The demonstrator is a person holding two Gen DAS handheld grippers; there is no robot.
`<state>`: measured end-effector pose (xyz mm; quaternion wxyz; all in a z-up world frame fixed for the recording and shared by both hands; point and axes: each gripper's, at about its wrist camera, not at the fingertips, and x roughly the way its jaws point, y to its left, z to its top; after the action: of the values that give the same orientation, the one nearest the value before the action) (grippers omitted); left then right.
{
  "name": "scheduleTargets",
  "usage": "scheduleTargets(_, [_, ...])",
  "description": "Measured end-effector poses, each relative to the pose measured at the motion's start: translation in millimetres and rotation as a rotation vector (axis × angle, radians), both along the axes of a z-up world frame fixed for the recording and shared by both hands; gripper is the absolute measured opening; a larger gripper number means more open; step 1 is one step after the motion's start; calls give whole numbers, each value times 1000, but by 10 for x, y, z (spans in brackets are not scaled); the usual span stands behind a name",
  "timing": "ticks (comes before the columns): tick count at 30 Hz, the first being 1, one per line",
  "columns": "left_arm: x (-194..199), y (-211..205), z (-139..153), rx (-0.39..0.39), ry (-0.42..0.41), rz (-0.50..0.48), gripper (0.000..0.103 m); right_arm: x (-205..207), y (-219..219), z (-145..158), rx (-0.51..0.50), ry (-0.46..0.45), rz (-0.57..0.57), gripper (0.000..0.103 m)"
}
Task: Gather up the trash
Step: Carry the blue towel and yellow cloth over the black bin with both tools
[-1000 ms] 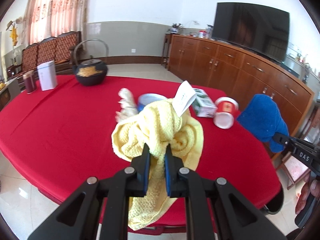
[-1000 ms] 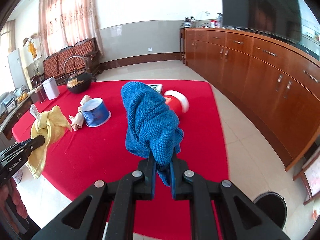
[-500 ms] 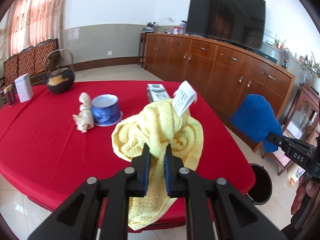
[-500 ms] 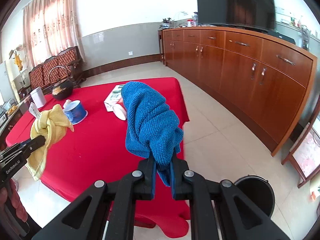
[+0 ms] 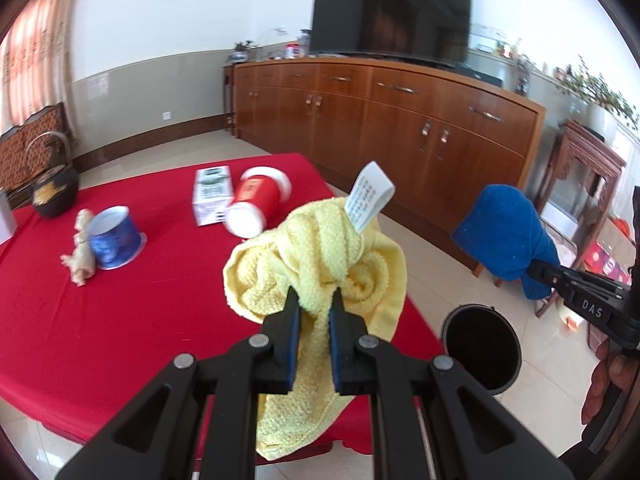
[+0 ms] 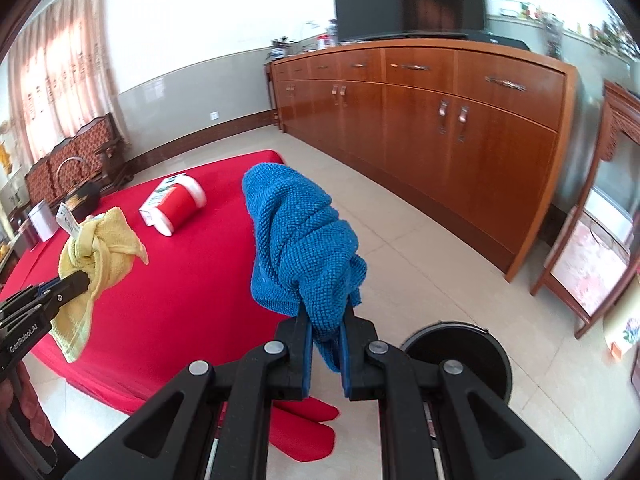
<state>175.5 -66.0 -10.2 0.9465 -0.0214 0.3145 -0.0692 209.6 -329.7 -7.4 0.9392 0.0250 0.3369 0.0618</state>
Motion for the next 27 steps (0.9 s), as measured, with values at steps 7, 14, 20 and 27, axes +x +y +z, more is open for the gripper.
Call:
scheduleTargets(7, [46,-541,-1,13,13,-94,13,-116,-509,-124,14,22,-71,11])
scheduleTargets(14, [111,-1145,-92,27,39,-196,13,-248,-1043,-240,14,51,-140,11])
scheduleTargets(20, [159,-1633,-266,43,79,-268,13,-328,-1476,-451,11,99,-191,11])
scheduleTargets(27, [273,-2149,-588,59,165,-341,13,-256,-1841,-853,5,185,-203,12])
